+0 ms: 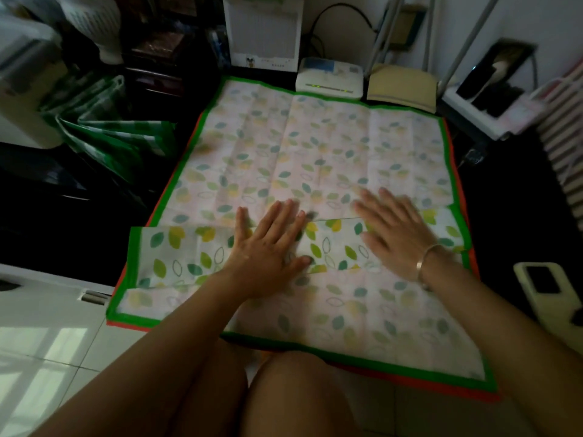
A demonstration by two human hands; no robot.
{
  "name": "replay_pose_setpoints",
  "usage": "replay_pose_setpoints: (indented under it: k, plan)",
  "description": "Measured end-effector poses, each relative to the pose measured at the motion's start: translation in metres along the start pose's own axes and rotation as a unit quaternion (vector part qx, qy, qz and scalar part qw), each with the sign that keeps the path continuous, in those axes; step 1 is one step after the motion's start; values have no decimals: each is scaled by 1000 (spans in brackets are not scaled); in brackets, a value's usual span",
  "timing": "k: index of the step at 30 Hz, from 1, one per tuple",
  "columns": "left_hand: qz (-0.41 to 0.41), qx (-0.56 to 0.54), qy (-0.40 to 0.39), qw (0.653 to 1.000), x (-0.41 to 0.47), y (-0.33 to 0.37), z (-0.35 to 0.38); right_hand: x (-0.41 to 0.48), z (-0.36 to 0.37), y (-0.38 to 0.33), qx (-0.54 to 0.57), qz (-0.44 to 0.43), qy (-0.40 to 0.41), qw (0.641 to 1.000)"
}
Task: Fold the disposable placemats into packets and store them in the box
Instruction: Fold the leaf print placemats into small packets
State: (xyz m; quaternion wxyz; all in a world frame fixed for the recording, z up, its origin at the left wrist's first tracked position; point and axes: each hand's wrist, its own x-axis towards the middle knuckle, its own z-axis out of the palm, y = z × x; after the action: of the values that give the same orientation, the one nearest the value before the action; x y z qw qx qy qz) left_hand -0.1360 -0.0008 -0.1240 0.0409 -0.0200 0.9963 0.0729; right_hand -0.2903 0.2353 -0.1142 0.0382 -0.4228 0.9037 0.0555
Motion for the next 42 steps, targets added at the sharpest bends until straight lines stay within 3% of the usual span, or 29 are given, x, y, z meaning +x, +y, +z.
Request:
replay_pose_setpoints:
  k: [4,7,10,13,15,16,18,20,23,24,25,29,36,42]
  plan:
    - [-6,3,-1,1000,1,1,2,-4,5,33,21,45,13,999]
    - [-11,-2,1,1000,3,1,2,1,6,31,118,39,46,991]
    - [-13,-5,-9,1000,3,0,2,-4,-2,29,338,117,141,923]
    - [-17,-11,-12,1000,4,1,0,-31,-12,7,361,192,303,861]
    - [-18,-12,-20,1000,4,1,0,-57,-16,-20,378,260,333,824]
    - [-17,-13,-25,999,5,1,-1,-68,-16,-32,403,307,309,805]
    - [-12,-21,-30,999,6,0,-1,-82,-16,-47,504,386,214,742]
    - [-7,-19,-38,999,7,-2,-2,-84,-26,-49,640,431,130,623]
    - [6,-6,-35,999,7,-4,-1,-76,-47,-47,784,432,36,444]
    - [11,-4,-24,1000,6,-4,-1,-73,-50,-49,806,426,21,409]
    - [15,-2,-12,1000,4,-4,-1,-69,-51,-52,816,421,16,396]
    - [16,7,0,1000,2,-3,1,-51,-51,-71,805,403,21,435]
    - [69,-12,92,993,2,-3,-6,-47,-53,-90,787,412,125,441]
    - [118,24,168,978,10,24,-13,-61,-43,-82,734,441,191,480]
